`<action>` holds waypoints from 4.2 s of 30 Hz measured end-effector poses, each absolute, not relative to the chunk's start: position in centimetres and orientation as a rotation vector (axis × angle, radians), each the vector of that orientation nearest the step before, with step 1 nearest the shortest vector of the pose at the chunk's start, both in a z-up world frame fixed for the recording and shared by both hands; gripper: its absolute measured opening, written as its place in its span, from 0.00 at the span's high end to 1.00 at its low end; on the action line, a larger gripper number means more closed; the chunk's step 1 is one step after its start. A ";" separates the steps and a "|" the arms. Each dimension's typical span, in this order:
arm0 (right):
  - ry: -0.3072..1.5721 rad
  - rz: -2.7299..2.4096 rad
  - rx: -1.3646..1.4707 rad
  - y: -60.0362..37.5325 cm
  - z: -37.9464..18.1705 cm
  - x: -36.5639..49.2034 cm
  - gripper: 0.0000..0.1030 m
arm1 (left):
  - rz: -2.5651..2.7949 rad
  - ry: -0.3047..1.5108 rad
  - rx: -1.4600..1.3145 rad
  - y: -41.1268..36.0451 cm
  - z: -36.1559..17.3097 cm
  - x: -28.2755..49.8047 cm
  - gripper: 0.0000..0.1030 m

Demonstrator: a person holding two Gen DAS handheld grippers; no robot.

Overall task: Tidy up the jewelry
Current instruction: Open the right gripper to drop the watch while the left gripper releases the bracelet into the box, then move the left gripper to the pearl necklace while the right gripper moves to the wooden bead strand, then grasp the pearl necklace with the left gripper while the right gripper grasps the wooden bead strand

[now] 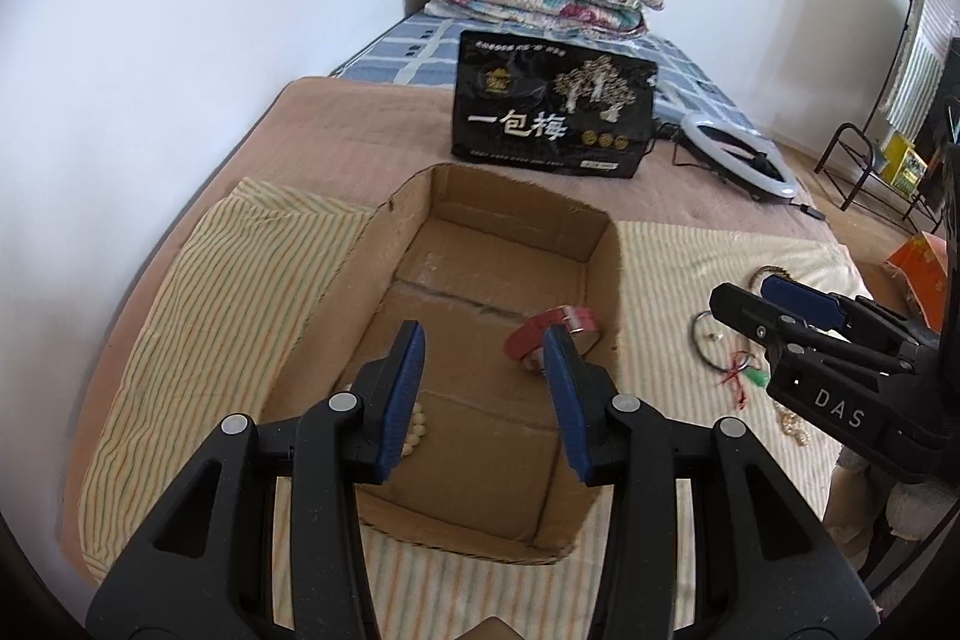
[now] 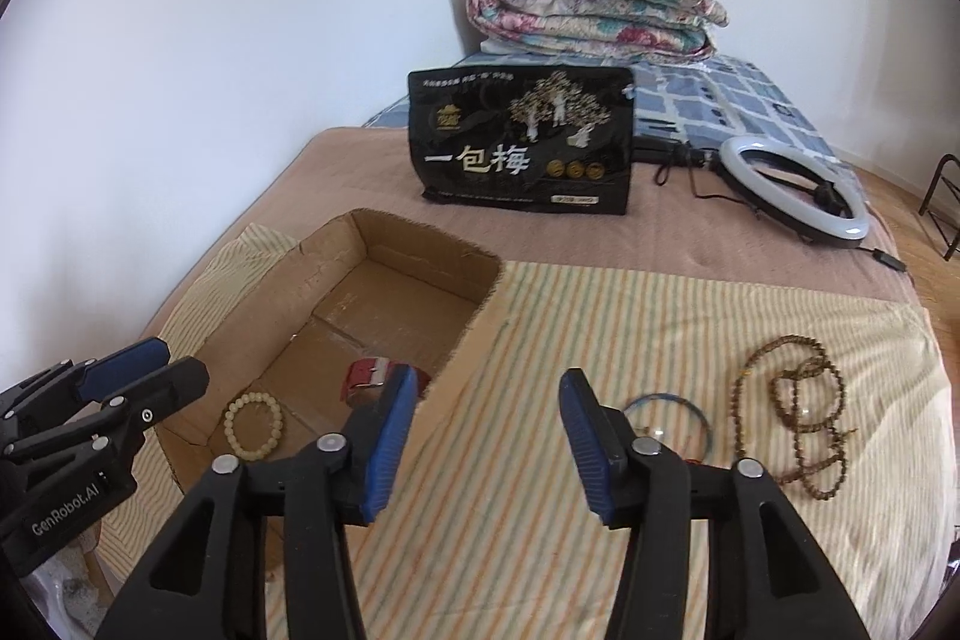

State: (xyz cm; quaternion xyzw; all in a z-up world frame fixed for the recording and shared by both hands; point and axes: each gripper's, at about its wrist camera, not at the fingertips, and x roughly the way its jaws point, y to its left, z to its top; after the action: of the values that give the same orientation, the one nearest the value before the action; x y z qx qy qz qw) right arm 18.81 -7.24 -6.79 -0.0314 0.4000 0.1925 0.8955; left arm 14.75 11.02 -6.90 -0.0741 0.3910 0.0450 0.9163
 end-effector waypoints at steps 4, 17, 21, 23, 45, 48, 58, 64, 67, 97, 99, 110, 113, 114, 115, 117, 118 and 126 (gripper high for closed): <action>0.799 0.378 -0.082 -9.6 -5.8 18.1 0.40 | 0.059 0.782 -0.134 9.1 -6.4 14.8 0.59; 0.742 0.260 -0.042 -20.2 -4.3 17.0 0.10 | -0.064 0.797 -0.121 2.7 -6.2 15.9 0.52; 0.731 0.209 -0.038 -23.7 -4.4 17.0 0.00 | -0.102 0.812 -0.105 0.8 -6.5 16.1 0.52; 0.726 0.185 -0.038 -25.3 -4.5 17.0 0.00 | -0.119 0.821 -0.097 -0.1 -6.7 16.3 0.51; 0.778 0.097 0.084 -32.9 -6.0 18.6 0.00 | -0.202 0.926 -0.103 -5.4 -9.5 18.2 0.34; 0.787 0.092 0.097 -33.3 -6.4 19.1 0.00 | -0.218 0.936 -0.078 -6.4 -10.1 18.0 0.34; 0.892 0.114 0.150 -33.4 -9.3 22.4 0.00 | -0.304 0.984 -0.020 -9.8 -12.4 17.7 0.34; 0.966 0.157 0.195 -32.7 -11.4 24.1 0.00 | -0.337 0.982 -0.036 -10.6 -12.7 18.1 0.34; 0.996 0.176 0.178 -32.1 -12.4 24.7 0.01 | -0.341 0.995 -0.036 -10.8 -13.2 18.4 0.34; 1.133 0.250 0.153 -29.2 -17.7 28.7 0.11 | -0.445 1.140 -0.074 -14.2 -18.9 20.9 0.40; 1.129 0.253 0.120 -28.9 -17.7 28.7 0.13 | -0.448 1.136 -0.056 -14.7 -19.0 21.0 0.40; 1.107 0.253 -0.034 -26.7 -18.3 28.9 0.12 | -0.363 1.073 0.106 -16.6 -19.8 21.2 0.81; 1.104 0.251 -0.080 -26.0 -18.5 29.0 0.12 | -0.351 1.085 0.074 -15.7 -19.8 21.8 0.90; 1.104 0.247 -0.100 -25.8 -18.6 29.0 0.13 | -0.354 1.087 0.066 -15.5 -19.8 21.9 0.91; 1.106 0.242 -0.113 -25.7 -18.7 29.0 0.13 | -0.355 1.086 0.067 -15.3 -19.8 21.8 0.91; 1.106 0.241 -0.142 -25.5 -18.7 29.0 0.17 | -0.354 1.080 0.079 -15.4 -19.7 21.6 0.92; 1.101 0.246 -0.153 -25.5 -18.6 28.9 0.21 | -0.354 1.078 0.083 -15.5 -19.7 21.6 0.92; 1.077 0.303 -0.156 -25.9 -17.9 28.3 0.89 | -0.354 1.088 0.056 -15.2 -19.5 21.7 0.94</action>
State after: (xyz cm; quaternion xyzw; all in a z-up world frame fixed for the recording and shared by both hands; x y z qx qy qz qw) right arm 28.26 -25.94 -17.94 -0.0738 0.5104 0.1437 0.8446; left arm 21.67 -15.16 -19.48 0.0264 0.5147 -0.1675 0.8404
